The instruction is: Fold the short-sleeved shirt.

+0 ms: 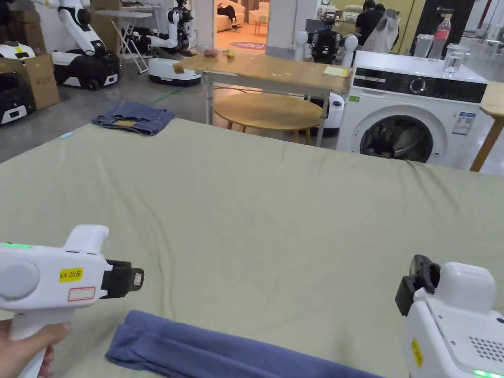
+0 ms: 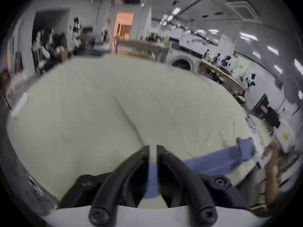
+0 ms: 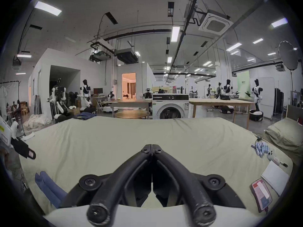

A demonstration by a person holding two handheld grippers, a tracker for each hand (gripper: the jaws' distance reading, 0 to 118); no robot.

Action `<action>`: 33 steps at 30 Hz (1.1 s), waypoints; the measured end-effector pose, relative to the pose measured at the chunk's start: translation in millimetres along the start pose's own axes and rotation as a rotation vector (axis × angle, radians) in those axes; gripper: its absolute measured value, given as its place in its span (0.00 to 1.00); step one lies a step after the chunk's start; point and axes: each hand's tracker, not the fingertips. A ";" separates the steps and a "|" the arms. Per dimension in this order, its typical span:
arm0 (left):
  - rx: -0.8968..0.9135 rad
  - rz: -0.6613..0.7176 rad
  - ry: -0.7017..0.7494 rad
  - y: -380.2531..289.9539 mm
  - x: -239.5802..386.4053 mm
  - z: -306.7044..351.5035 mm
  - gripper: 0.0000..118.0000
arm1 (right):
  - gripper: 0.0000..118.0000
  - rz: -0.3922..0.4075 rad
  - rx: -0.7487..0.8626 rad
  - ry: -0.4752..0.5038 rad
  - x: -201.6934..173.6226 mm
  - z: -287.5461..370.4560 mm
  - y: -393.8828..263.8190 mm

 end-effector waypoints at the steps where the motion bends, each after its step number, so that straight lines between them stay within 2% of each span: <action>1: -0.041 0.051 -0.042 -1.7 -12.5 -4.0 0.25 | 0.00 0.006 -0.006 0.001 -2.1 -0.9 -0.8; 4: -0.141 0.175 -0.124 -8.0 -44.2 -18.5 0.37 | 0.00 0.004 -0.022 0.011 -4.2 -3.6 -4.5; 5: -0.191 0.193 -0.172 -9.7 -54.9 -25.5 0.50 | 0.00 0.005 -0.032 0.013 -4.6 -4.8 -5.5; 6: -0.208 0.214 -0.208 -14.2 -57.4 -28.7 0.57 | 0.00 0.007 -0.041 0.014 -4.9 -5.9 -6.6; 12: -0.394 0.383 -0.399 -37.9 -88.4 -66.9 0.59 | 0.00 0.026 -0.065 0.018 -2.7 -8.1 -11.3; 13: -0.400 0.398 -0.443 -42.2 -89.7 -66.9 0.59 | 0.00 0.029 -0.069 0.016 -2.8 -7.8 -11.8; 14: -0.326 0.404 -0.526 -43.2 -87.9 -67.4 0.59 | 0.00 0.031 -0.071 0.017 -2.4 -7.8 -12.6; 16: -0.343 0.437 -0.571 -49.1 -85.1 -77.6 0.59 | 0.00 0.031 -0.075 0.015 -1.6 -8.1 -14.6; 17: -0.332 0.454 -0.590 -53.4 -83.1 -82.7 0.57 | 0.00 0.030 -0.079 0.014 -1.4 -8.2 -15.6; 18: -0.318 0.462 -0.613 -54.9 -83.1 -83.0 0.52 | 0.00 0.028 -0.084 0.012 -1.2 -8.6 -16.9; 20: -0.309 0.473 -0.582 -60.2 -80.1 -88.5 0.16 | 0.00 0.022 -0.095 0.012 -0.3 -9.7 -19.3; 21: -0.315 0.487 -0.508 -64.4 -78.4 -92.2 0.09 | 0.00 0.017 -0.101 0.012 0.1 -9.9 -20.9; 23: -0.274 0.516 -0.553 -66.2 -80.4 -88.7 0.07 | 0.00 0.013 -0.112 0.015 1.4 -11.0 -23.3; 27: -0.231 0.426 -0.450 -59.7 -65.5 -68.9 0.06 | 0.00 0.022 -0.120 0.013 3.5 -11.2 -24.9; 33: -0.156 0.378 -0.436 -37.7 -58.1 -33.6 0.05 | 0.00 0.034 -0.116 0.014 6.5 -10.4 -21.6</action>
